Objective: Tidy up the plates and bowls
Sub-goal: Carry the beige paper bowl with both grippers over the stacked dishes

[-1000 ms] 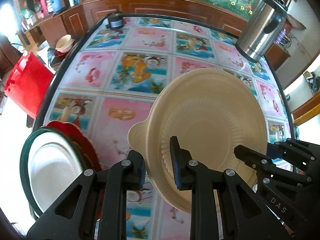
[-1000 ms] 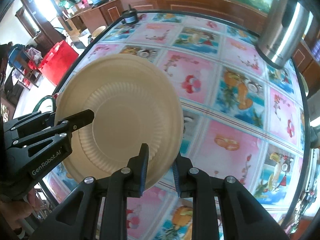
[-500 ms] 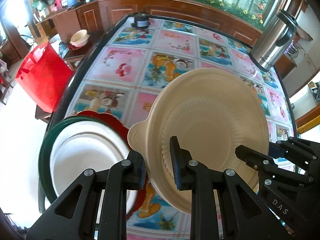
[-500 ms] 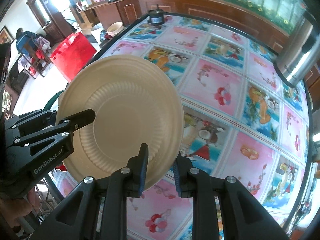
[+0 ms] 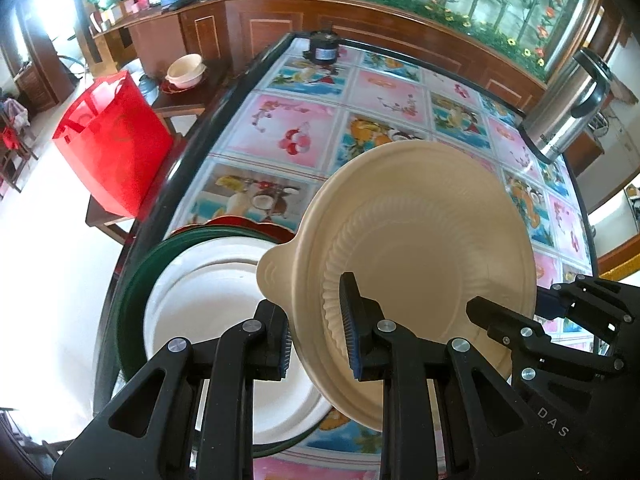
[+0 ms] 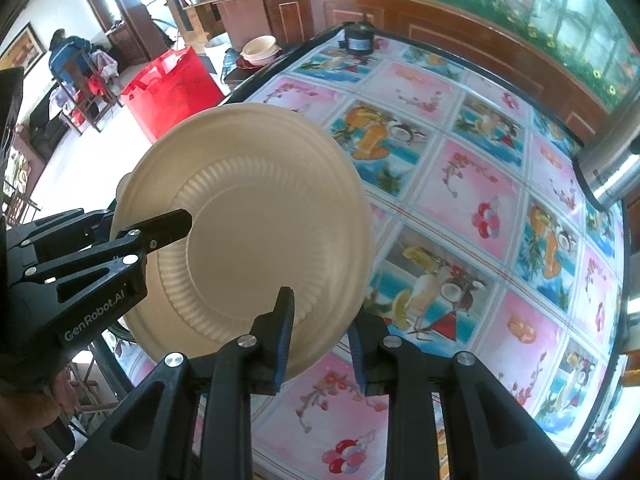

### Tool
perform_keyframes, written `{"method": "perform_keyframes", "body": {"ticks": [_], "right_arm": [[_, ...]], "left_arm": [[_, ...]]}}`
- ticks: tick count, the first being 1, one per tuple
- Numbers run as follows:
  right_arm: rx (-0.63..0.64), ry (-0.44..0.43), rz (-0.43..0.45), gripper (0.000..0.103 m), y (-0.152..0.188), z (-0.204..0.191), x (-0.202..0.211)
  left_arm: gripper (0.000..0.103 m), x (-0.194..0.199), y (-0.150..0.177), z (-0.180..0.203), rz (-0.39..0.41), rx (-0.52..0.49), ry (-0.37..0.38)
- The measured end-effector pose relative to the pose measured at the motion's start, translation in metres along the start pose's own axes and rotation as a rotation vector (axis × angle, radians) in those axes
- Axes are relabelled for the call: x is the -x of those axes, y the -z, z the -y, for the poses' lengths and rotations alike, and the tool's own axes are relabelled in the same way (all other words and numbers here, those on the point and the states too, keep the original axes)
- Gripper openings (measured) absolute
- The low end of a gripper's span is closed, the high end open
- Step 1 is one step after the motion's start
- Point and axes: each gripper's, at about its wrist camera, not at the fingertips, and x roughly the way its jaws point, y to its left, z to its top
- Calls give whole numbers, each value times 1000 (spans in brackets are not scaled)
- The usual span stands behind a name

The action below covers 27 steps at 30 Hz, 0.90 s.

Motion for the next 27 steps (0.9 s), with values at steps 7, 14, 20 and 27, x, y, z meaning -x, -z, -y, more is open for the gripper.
{"method": "perform_keyframes", "body": {"ticks": [7, 14, 20, 27], "right_arm": [[34, -18, -6, 28, -10, -19, -7], [81, -42, -14, 29, -20, -42, -16], [118, -56, -30, 29, -25, -59, -25], [147, -67, -41, 31, -28, -74, -29]], "left_arm": [[21, 3, 3, -24, 1, 34, -21], [21, 4, 8, -51, -7, 76, -45], [21, 6, 14, -66, -12, 107, -61], [21, 8, 19, -80, -13, 130, -71]]}}
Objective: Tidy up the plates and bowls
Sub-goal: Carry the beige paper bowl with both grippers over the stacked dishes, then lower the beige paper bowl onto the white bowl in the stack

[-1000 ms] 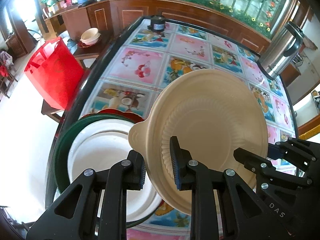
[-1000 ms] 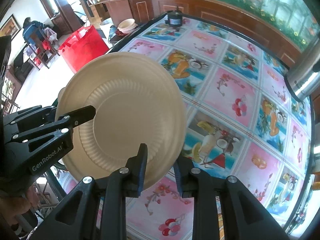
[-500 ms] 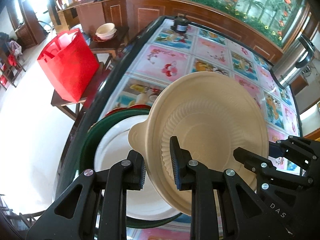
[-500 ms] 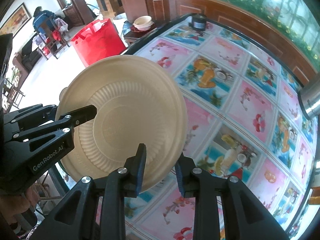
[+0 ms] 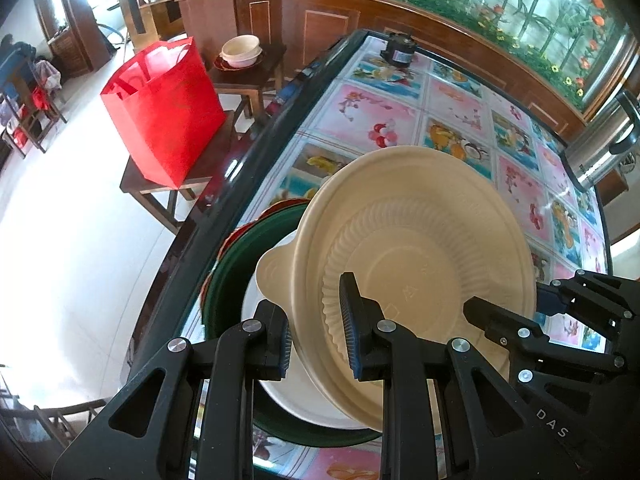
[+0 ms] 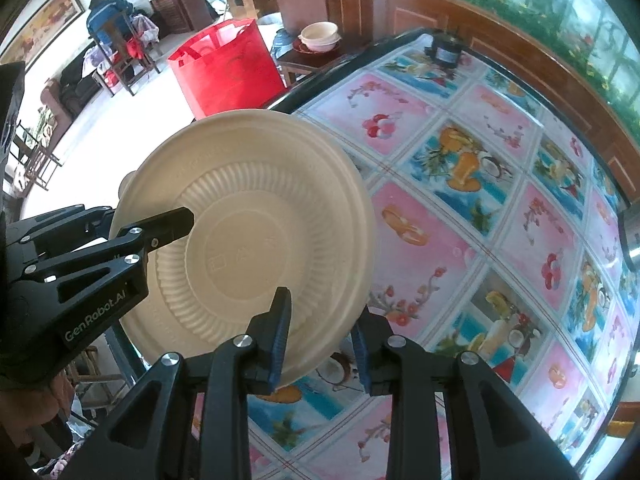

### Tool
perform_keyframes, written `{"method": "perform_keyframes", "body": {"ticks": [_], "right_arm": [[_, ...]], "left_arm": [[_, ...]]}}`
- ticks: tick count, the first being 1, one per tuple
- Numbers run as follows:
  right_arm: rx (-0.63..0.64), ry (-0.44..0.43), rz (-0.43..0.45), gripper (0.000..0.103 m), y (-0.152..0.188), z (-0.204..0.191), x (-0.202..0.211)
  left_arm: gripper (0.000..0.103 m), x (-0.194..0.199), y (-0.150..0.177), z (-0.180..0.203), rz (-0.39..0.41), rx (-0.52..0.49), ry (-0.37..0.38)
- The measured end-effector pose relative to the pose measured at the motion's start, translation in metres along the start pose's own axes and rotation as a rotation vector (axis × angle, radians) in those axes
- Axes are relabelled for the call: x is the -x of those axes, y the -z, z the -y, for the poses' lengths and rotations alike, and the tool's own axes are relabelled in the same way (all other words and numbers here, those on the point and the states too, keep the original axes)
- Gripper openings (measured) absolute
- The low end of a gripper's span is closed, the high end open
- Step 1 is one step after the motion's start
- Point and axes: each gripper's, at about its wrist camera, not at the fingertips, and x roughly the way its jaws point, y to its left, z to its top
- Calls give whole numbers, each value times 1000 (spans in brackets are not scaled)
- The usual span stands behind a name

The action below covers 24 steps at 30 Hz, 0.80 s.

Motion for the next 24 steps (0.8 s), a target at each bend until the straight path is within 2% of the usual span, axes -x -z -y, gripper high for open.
{"method": "perform_keyframes", "body": {"ticks": [24], "right_arm": [[81, -12, -49, 38, -5, -34, -20]], "left_arm": [[21, -11, 17, -27, -40, 56, -23]]}}
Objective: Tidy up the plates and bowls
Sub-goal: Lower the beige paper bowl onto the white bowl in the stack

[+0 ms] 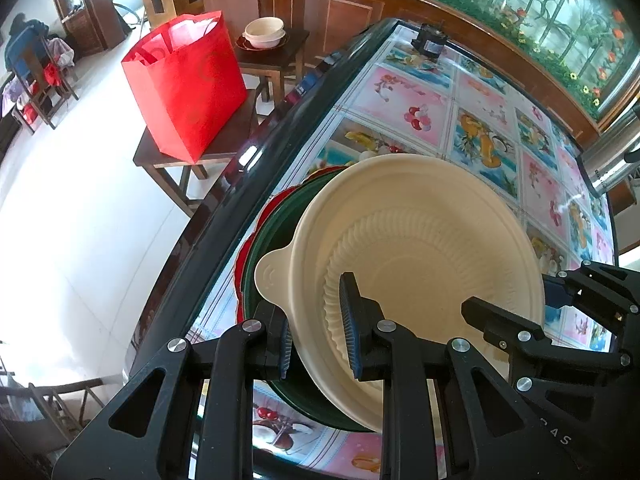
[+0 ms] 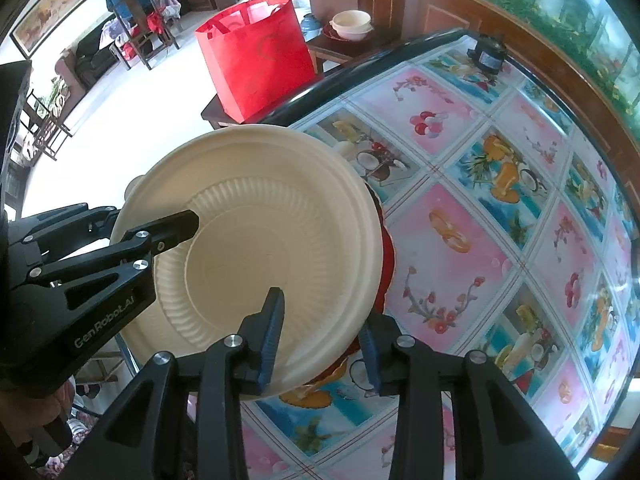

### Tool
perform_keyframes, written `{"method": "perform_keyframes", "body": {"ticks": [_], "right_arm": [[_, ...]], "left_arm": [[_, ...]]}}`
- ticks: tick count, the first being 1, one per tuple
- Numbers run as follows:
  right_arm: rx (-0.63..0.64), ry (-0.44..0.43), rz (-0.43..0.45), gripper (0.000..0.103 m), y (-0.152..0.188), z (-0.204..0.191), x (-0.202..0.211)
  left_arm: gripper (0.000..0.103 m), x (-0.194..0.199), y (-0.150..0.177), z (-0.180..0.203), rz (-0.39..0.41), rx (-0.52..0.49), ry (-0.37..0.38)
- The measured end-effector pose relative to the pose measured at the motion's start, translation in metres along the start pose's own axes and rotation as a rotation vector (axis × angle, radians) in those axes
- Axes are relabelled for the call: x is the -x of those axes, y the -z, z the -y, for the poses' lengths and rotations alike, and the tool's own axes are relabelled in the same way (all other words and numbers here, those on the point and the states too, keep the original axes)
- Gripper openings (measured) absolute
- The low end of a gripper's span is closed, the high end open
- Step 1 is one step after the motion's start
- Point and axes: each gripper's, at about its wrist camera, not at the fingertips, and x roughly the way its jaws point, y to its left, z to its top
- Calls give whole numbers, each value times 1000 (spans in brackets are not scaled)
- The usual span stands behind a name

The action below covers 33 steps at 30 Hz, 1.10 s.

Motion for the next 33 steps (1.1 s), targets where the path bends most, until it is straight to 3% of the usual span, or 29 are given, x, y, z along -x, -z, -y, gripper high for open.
{"method": "perform_keyframes", "body": {"ticks": [33], "right_arm": [[-8, -27, -8, 41, 3, -2, 0]], "left_arm": [[21, -12, 13, 1, -6, -37, -32]]}}
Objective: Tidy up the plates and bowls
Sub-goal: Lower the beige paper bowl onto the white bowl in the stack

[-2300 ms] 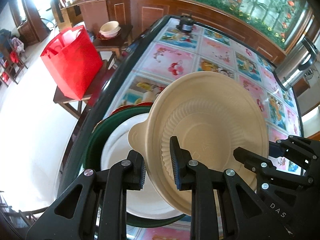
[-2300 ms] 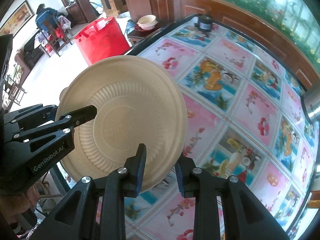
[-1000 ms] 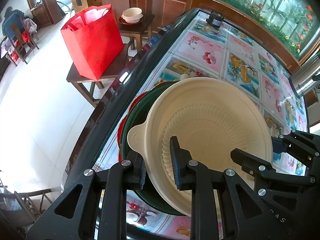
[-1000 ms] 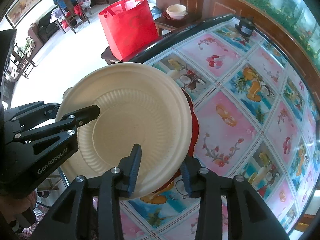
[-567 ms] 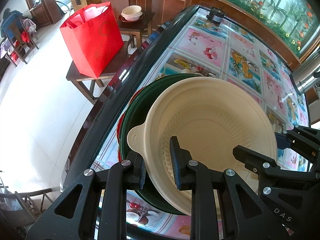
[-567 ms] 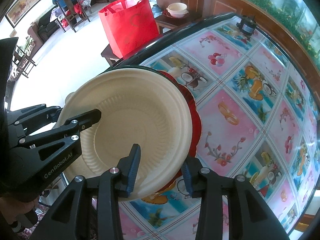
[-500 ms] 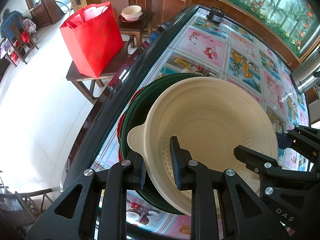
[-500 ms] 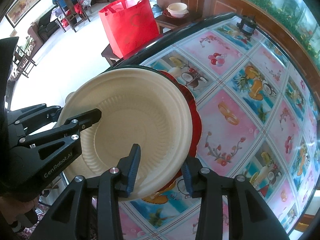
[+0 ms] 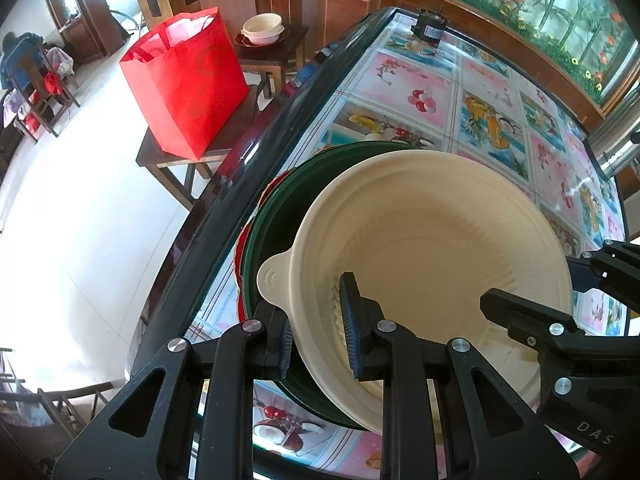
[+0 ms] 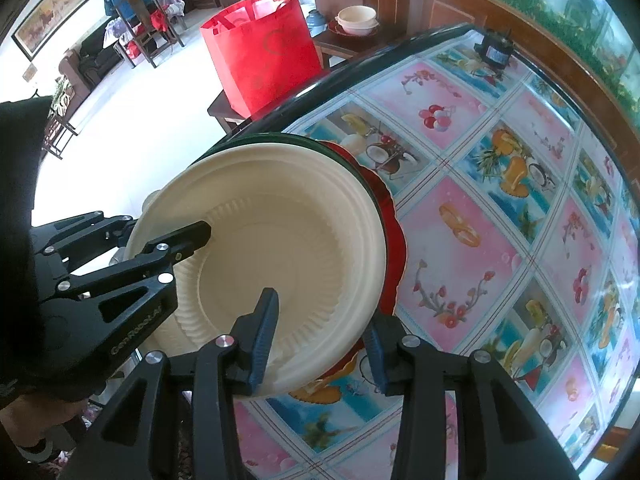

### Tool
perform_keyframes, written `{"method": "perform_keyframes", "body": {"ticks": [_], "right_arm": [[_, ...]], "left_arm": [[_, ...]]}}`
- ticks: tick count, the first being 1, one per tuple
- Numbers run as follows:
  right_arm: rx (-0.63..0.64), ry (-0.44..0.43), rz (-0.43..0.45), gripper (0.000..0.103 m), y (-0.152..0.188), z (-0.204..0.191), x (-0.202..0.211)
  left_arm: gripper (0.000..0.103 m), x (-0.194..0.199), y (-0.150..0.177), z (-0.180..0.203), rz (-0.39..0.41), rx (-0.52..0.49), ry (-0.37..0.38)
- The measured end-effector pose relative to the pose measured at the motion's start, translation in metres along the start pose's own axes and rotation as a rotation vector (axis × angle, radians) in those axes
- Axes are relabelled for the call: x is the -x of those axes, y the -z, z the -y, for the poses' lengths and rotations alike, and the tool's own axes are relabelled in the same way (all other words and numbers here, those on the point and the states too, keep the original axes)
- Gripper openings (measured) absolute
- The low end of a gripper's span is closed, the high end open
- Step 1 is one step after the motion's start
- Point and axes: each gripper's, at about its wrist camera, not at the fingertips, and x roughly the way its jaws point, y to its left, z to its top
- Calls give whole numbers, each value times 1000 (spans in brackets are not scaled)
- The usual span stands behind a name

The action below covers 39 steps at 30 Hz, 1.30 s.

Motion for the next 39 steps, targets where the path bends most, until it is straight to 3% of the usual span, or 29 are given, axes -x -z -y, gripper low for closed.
{"method": "perform_keyframes", "body": {"ticks": [23, 39], "right_arm": [[15, 34, 35, 47, 0, 2, 16], [4, 38, -25, 47, 9, 3, -4]], "left_arm": [[22, -2, 0, 0, 0, -4, -15], [22, -3, 2, -1, -1, 7, -20]]}}
